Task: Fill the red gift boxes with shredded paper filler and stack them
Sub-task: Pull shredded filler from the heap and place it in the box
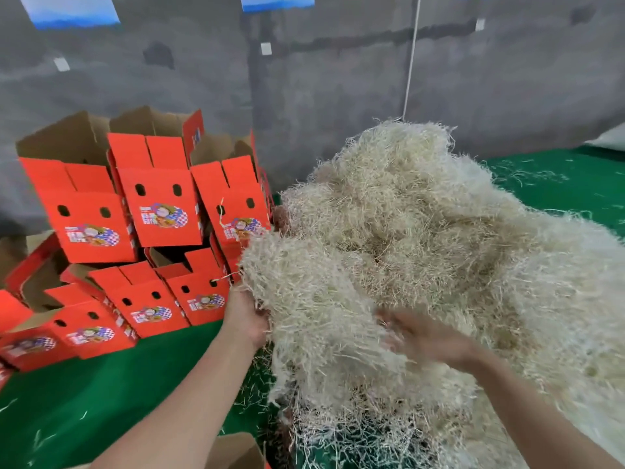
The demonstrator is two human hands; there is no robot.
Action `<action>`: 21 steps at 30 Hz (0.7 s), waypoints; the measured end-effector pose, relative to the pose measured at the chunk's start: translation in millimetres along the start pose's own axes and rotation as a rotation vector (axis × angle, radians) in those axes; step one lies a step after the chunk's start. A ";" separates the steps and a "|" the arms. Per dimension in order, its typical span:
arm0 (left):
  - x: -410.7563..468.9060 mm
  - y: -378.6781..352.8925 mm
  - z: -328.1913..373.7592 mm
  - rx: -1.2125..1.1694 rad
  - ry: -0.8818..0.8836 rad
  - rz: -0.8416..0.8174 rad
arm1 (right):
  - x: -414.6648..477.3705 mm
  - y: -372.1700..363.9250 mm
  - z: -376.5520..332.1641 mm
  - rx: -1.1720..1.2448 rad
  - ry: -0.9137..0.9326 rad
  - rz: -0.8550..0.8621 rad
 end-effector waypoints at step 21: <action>-2.1 14.7 -15.6 0.540 0.122 -0.418 | 17.8 16.1 -79.4 0.765 0.117 0.699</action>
Point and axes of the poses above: each hand's wrist, its own x-axis towards the middle knuckle, its own y-axis out of the back of the hand, z = x × y, the point moved 3 cm from there along x, towards the middle knuckle, and after that the axes turned 5 degrees about -y, right-handed, at the moved point
